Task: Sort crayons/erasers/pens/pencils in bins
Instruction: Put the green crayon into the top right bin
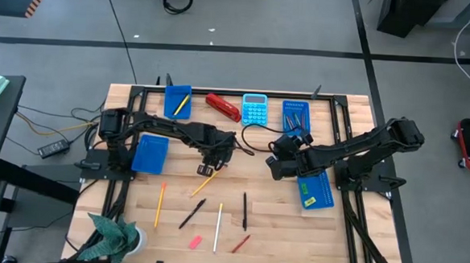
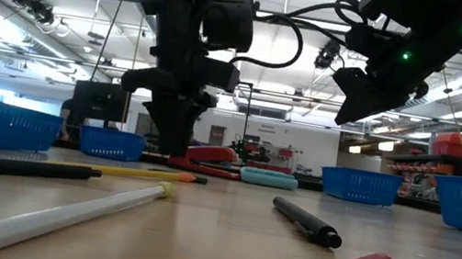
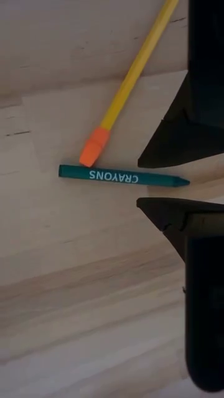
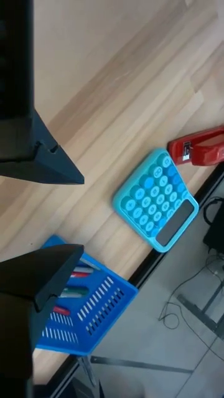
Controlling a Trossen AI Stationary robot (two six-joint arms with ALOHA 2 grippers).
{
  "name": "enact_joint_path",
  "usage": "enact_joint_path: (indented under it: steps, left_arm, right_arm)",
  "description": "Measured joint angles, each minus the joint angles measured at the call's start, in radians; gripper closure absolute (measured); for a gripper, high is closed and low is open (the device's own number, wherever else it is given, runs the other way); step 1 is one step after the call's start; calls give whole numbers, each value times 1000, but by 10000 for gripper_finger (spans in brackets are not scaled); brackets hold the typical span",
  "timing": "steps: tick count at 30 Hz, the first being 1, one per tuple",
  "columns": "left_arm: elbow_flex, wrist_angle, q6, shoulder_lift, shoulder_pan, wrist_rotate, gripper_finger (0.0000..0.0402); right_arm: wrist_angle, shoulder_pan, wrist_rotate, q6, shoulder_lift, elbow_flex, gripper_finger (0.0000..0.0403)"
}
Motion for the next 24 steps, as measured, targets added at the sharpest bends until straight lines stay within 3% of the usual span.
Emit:
enact_joint_path:
  steps: [24]
  left_arm:
    - [4, 12, -11, 115, -5, 2, 326]
  right_arm:
    - [-11, 0, -67, 8, 0, 0, 231]
